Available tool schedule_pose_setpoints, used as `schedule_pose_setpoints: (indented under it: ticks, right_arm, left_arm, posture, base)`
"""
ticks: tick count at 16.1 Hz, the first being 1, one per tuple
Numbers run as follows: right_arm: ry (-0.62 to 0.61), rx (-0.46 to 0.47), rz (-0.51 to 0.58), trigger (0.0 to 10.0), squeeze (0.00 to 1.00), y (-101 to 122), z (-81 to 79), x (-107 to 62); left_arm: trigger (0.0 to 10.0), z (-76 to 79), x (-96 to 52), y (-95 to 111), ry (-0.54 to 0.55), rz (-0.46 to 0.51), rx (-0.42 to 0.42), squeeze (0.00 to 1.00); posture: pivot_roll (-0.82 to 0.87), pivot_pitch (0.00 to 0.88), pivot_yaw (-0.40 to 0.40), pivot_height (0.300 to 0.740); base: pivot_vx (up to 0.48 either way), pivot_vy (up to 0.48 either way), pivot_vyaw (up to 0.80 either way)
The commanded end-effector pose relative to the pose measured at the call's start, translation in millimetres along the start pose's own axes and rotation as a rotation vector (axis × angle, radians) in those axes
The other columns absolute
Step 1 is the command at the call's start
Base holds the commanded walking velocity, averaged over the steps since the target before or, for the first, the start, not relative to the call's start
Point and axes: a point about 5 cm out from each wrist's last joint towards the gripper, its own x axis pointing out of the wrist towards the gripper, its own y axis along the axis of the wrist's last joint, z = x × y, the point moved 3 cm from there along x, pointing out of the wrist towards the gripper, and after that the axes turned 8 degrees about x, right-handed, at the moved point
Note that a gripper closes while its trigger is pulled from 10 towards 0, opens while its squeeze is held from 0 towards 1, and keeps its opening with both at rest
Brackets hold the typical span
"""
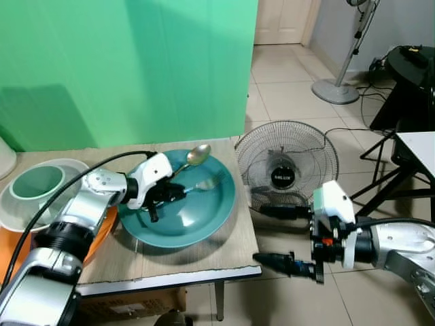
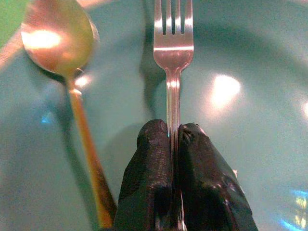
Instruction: Setting the table
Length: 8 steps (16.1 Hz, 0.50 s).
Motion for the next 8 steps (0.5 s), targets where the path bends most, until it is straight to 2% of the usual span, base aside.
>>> schedule_pose_setpoints:
  ticks: [1,5,6,7,8]
  right_arm:
    - [-0.035,-0.01,0.025,10.0,0.0,4.6,6.7,-5.0]
    - [-0.048,0.007,0.049,10.0,0.0,-0.1,12.7,-6.6]
    - [-0.084,0.024,0.101,10.0,0.0,5.7,13.8,-5.4]
    - [-0.096,0.027,0.114,10.0,0.0,7.1,14.5,-5.1]
    - [-0.171,0.055,0.161,10.0,0.0,12.4,19.3,-0.1]
  left_arm:
    - [0.0,-7.7,-5.6,11.2,0.045,0.045,0.009,0.0]
    - [0.0,-10.6,-14.5,27.6,0.114,0.12,0.02,0.0]
    - [0.0,-12.4,-20.7,41.0,0.162,0.189,0.014,0.0]
    - [0.0,-12.8,-22.6,44.5,0.173,0.207,0.011,0.0]
    - [0.0,-15.5,-32.3,67.1,0.255,0.321,0.0,0.0]
  posture:
    - [-0.12,0.011,0.031,0.74]
    - [-0.12,0.01,0.03,0.74]
    - [-0.12,0.011,0.035,0.74]
    - [-0.12,0.011,0.037,0.74]
    - [-0.12,0.013,0.041,0.74]
  base:
    - [0.0,0.0,0.0]
    - [0.0,0.0,0.0]
    - [0.0,0.0,0.0]
    - [0.0,0.0,0.0]
    - [0.0,0.0,0.0]
